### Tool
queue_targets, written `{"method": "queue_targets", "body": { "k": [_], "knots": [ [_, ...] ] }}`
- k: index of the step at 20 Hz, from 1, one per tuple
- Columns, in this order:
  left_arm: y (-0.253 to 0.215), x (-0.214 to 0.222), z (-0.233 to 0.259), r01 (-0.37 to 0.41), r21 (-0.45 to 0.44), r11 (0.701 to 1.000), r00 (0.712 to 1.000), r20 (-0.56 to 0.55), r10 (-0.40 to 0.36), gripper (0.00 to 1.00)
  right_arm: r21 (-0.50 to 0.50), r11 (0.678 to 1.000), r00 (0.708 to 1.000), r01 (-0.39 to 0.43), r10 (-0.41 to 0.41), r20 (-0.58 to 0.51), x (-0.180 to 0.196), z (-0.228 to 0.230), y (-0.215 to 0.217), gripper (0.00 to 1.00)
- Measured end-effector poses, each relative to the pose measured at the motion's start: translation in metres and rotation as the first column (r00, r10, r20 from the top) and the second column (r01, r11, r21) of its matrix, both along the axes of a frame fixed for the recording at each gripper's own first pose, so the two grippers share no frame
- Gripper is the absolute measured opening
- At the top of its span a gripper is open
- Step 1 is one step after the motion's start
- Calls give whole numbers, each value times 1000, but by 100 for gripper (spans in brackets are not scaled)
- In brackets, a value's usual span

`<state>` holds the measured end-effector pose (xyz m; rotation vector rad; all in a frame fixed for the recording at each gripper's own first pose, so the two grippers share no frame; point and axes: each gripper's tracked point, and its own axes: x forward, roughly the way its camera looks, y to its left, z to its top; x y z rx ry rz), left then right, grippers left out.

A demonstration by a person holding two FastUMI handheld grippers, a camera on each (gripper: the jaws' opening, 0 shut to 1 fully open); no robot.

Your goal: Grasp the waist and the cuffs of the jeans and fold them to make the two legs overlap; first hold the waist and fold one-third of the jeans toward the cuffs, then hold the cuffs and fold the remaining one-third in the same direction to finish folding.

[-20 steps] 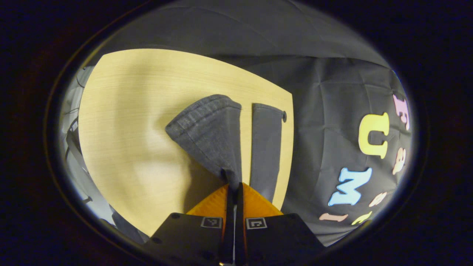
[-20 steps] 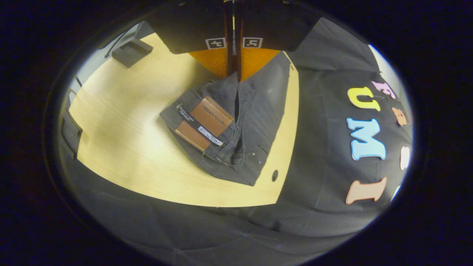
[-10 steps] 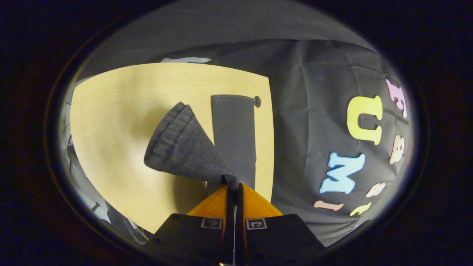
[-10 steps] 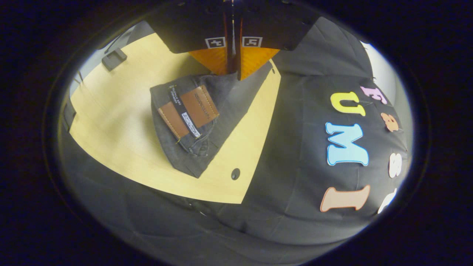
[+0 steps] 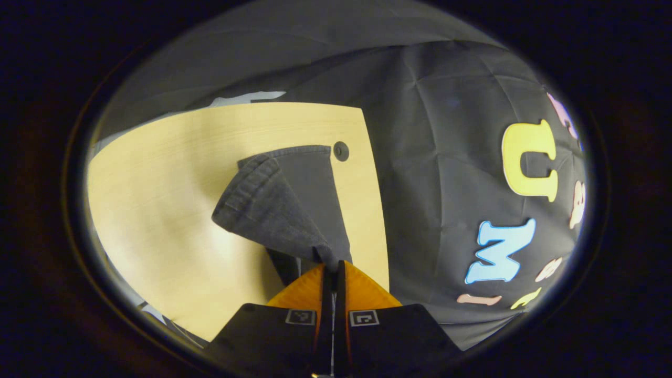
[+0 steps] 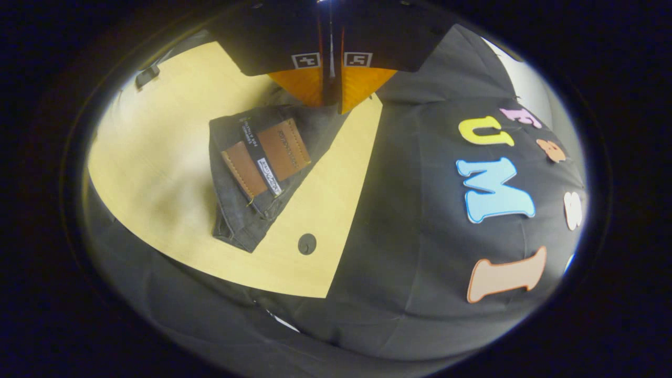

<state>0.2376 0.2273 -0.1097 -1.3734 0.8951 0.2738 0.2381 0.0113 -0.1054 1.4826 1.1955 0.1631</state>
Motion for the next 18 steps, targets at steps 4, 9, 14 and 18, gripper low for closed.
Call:
{"method": "queue_targets", "body": {
  "k": [4, 9, 14, 18],
  "knots": [
    [7, 45, -15, -4, 72, 997, 1000, 23, 2, 6, 10, 1000, 1000, 29, -29, 6, 34, -19, -3, 1],
    [9, 74, -40, 5, 125, 992, 1000, 26, -9, 9, 33, 996, 997, 78, -79, 25, 78, -54, 6, 4],
    [11, 93, -70, 68, 290, 955, 997, -45, -57, 9, 18, 994, 994, 105, -106, 41, 105, -100, 25, 7],
    [0, 109, -83, 133, 388, 912, 990, -84, -109, 10, 15, 992, 991, 125, -125, 40, 120, -127, 38, 2]
  ]
}}
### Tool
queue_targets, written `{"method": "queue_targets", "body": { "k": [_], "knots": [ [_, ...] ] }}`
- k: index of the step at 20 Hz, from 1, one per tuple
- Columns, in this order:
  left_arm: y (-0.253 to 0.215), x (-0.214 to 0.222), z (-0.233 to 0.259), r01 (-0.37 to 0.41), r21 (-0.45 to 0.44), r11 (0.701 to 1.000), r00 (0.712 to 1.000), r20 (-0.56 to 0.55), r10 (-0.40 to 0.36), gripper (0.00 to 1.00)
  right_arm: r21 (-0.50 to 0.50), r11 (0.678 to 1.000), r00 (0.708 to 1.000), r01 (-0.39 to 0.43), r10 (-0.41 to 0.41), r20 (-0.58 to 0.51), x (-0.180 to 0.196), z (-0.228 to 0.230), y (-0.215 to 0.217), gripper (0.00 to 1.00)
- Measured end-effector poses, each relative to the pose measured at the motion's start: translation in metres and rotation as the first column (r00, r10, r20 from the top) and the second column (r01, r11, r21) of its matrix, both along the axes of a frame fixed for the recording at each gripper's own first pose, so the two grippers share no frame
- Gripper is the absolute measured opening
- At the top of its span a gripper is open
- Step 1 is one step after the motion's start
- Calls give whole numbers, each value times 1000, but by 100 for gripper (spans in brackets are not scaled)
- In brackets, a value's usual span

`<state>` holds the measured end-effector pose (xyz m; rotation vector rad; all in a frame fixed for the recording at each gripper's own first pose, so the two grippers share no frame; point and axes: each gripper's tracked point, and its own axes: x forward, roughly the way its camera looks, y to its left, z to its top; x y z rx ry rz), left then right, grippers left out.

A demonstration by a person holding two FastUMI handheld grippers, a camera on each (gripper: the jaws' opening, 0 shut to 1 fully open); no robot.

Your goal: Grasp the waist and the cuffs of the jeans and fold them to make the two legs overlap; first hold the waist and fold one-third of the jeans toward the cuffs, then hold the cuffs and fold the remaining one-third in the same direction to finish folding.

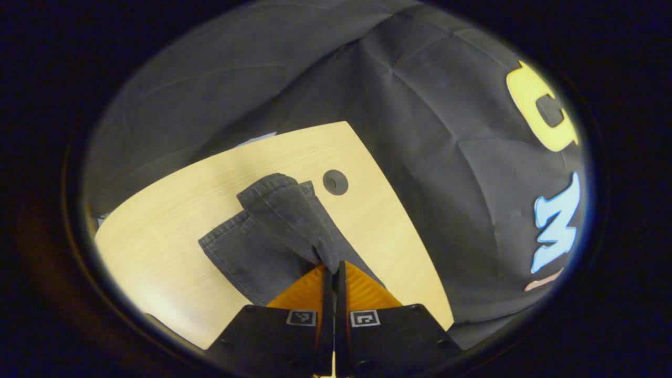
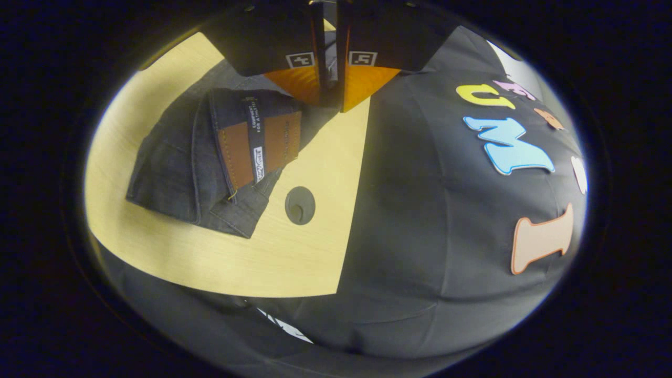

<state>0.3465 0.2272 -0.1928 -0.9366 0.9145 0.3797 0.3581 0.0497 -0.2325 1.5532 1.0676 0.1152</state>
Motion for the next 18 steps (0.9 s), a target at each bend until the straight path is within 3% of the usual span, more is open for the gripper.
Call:
{"method": "queue_targets", "body": {
  "k": [1, 4, 5, 7, 8, 9, 10, 11, 12, 15, 18],
  "knots": [
    [0, 6, -8, 2, 22, 1000, 1000, -6, -2, 10, -7, 1000, 1000, 2, -2, 1, 1, -6, 0, 8],
    [-8, 6, -21, 12, 58, 998, 1000, -27, -11, 10, -29, 1000, 1000, -4, 4, 17, 1, -16, -2, 9],
    [-9, 2, -23, 28, 73, 997, 999, -34, -26, 10, -59, 998, 999, -2, 4, 34, 1, -20, -4, 16],
    [-6, -9, -28, 63, 133, 989, 997, -62, -55, 41, -152, 988, 998, -8, 17, 56, -3, -27, -16, 19],
    [-7, -13, -29, 78, 158, 984, 995, -68, -68, 65, -199, 980, 998, -20, 32, 61, -8, -29, -25, 33],
    [-8, -17, -27, 89, 178, 980, 994, -73, -77, 60, -237, 971, 996, -36, 53, 65, -15, -30, -29, 38],
    [-9, -20, -24, 99, 190, 977, 993, -81, -85, 82, -275, 960, 995, -54, 77, 71, -24, -27, -36, 40],
    [-10, -25, -27, 105, 203, 974, 992, -89, -88, 91, -318, 945, 992, -77, 105, 74, -30, -31, -38, 41],
    [-13, -30, -21, 114, 205, 972, 991, -91, -97, 100, -361, 928, 988, -94, 131, 79, -38, -30, -43, 64],
    [-15, -40, -10, 136, 227, 964, 988, -103, -115, 100, -421, 903, 985, -87, 140, 97, -53, -19, -49, 75],
    [-17, -54, 3, 158, 229, 960, 984, -119, -134, 100, -428, 899, 984, -87, 144, 104, -71, -7, -51, 77]
  ]
}}
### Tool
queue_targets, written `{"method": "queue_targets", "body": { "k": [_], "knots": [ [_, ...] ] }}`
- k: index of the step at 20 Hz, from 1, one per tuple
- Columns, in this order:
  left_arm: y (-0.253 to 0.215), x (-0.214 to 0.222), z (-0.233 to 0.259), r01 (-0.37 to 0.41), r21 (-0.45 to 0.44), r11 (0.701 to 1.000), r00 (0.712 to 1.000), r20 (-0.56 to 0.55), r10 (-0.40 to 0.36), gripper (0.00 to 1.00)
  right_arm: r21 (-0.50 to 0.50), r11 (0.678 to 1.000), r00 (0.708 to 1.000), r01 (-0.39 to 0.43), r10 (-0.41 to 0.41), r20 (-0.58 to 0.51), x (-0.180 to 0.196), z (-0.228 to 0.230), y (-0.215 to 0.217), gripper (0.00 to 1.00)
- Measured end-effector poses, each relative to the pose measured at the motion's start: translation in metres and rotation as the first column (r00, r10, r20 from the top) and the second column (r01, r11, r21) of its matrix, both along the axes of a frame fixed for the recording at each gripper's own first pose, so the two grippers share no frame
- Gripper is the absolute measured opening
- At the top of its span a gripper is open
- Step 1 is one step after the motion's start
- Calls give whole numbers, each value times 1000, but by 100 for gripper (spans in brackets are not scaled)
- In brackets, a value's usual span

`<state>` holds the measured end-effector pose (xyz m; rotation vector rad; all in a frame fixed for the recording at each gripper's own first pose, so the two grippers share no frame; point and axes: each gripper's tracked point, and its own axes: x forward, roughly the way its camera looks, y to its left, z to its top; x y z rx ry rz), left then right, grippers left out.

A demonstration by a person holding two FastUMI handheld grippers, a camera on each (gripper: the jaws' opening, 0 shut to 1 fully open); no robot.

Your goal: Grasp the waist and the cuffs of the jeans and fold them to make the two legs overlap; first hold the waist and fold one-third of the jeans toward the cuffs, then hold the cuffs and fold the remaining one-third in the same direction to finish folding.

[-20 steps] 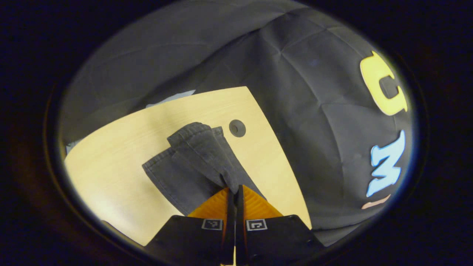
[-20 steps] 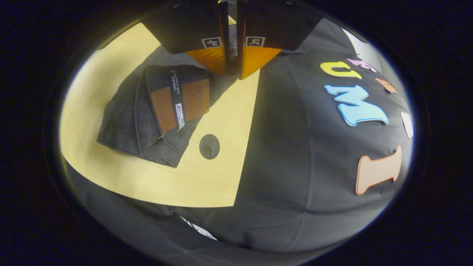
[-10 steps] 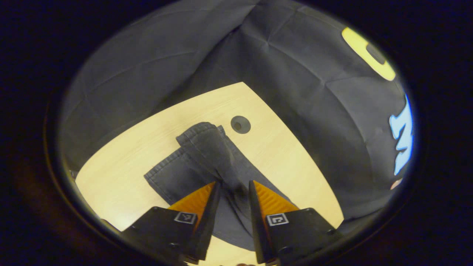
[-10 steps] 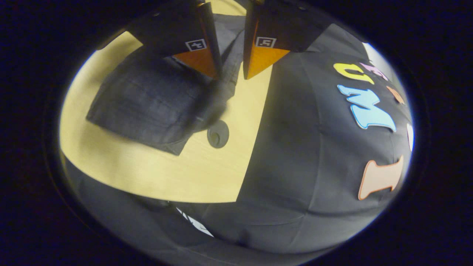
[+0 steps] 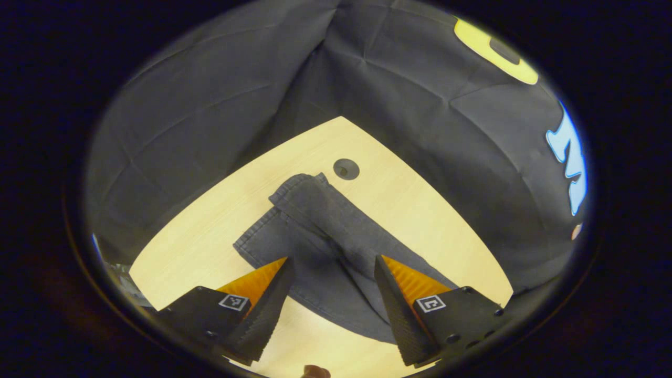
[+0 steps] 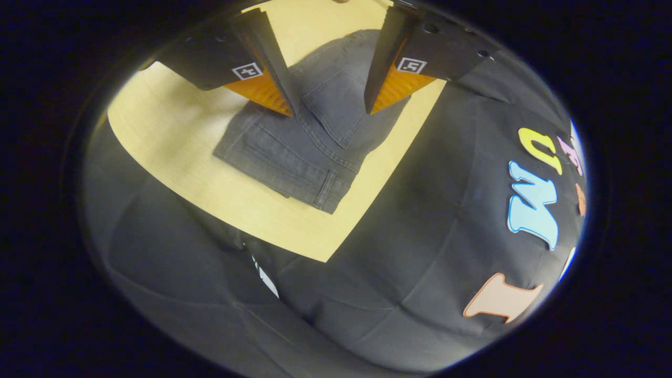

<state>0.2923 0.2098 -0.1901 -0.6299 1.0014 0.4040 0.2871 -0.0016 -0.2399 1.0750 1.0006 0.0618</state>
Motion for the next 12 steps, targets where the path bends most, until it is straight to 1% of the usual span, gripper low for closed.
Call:
{"method": "queue_targets", "body": {
  "k": [1, 3, 5, 7, 9, 11, 12],
  "knots": [
    [0, -6, 5, 2, 0, 1000, 1000, -6, -2, 100, -5, 1000, 1000, -10, 10, -2, -8, 0, 0, 79],
    [1, -13, 21, -3, 5, 1000, 1000, 18, 3, 100, -24, 1000, 999, -16, 16, -28, -24, -5, -3, 79],
    [5, -20, 38, -6, 19, 1000, 998, 60, 5, 100, -40, 999, 998, 14, -16, -55, -34, -12, -9, 80],
    [6, -21, 56, -3, 64, 998, 993, 118, -5, 100, -37, 996, 994, 78, -81, -76, -39, -18, -16, 81],
    [7, -20, 73, -5, 117, 993, 980, 198, -19, 100, 0, 989, 982, 150, -149, -117, -44, -23, -19, 84],
    [9, -15, 89, -4, 161, 987, 956, 289, -44, 100, 12, 976, 965, 218, -213, -155, -47, -34, -21, 87],
    [11, -12, 96, -4, 183, 983, 939, 339, -59, 100, 7, 969, 957, 247, -243, -156, -46, -36, -25, 88]
  ]
}}
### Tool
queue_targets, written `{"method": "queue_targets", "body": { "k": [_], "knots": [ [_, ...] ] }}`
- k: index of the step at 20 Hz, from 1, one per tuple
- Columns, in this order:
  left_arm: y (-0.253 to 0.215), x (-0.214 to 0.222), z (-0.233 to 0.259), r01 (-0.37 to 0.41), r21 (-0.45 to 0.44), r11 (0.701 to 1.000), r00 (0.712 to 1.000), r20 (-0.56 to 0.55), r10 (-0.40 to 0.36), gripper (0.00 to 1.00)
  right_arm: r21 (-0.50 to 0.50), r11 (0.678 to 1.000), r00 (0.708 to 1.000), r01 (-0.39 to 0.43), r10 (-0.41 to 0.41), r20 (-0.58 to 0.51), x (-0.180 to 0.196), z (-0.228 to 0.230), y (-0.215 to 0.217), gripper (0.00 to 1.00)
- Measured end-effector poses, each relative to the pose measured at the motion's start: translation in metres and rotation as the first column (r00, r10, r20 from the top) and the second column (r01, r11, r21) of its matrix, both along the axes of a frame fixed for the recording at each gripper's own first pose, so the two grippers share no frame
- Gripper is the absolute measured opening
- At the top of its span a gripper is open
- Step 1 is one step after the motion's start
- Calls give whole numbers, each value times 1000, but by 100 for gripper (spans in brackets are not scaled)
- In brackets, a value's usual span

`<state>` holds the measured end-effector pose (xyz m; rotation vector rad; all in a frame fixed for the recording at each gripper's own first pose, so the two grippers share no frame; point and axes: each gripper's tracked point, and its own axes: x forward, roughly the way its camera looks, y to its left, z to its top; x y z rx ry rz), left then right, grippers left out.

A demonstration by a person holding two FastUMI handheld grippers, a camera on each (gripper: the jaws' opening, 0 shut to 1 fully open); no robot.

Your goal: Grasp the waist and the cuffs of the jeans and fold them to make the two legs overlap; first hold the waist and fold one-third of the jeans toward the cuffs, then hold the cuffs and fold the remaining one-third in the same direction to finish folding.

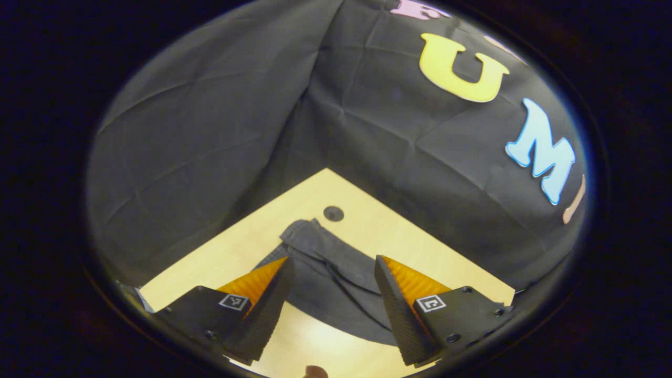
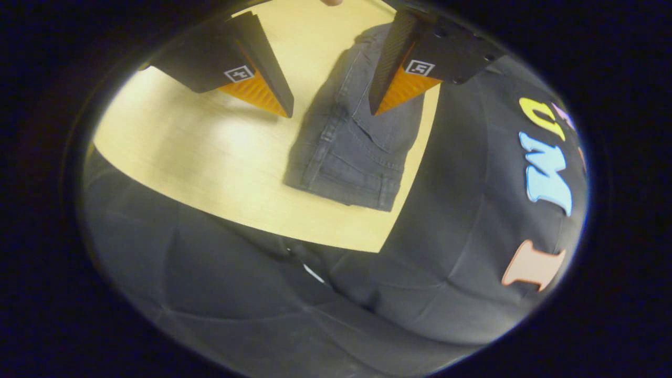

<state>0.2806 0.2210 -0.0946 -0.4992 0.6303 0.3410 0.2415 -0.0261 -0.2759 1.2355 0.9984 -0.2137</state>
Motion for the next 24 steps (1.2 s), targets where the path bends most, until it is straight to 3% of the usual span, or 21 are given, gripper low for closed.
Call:
{"method": "queue_targets", "body": {
  "k": [5, 12, 14, 15, 16, 18, 19, 21, 24],
  "knots": [
    [-9, 9, 21, 53, 74, 996, 982, 179, -66, 99, 40, 994, 995, 98, -99, 19, 17, -1, 7, 88],
    [-31, 1, 25, 123, 135, 983, 954, 257, -154, 99, 9, 990, 990, 144, -144, -6, 32, -21, 22, 88],
    [-34, -5, 30, 128, 113, 985, 950, 272, -155, 99, -24, 991, 991, 131, -131, 3, 29, -30, 25, 80],
    [-36, -4, 29, 133, 102, 986, 947, 279, -156, 99, -42, 992, 993, 120, -119, 16, 26, -30, 22, 52],
    [-37, -5, 31, 135, 101, 986, 944, 288, -159, 100, -59, 994, 995, 92, -90, 30, 27, -34, 24, 55],
    [-42, -8, 35, 141, 118, 983, 939, 299, -171, 100, -69, 995, 996, 74, -70, 57, 25, -29, 24, 40],
    [-46, -9, 40, 146, 129, 981, 936, 304, -179, 100, -74, 995, 996, 64, -59, 65, 25, -24, 24, 23],
    [-52, -11, 45, 156, 138, 978, 930, 314, -193, 99, -122, 992, 996, 20, -9, 83, 24, -16, 22, 12],
    [-63, -15, 51, 175, 130, 976, 921, 330, -209, 99, -209, 978, 990, -21, 50, 135, 27, 5, 21, 8]
  ]
}}
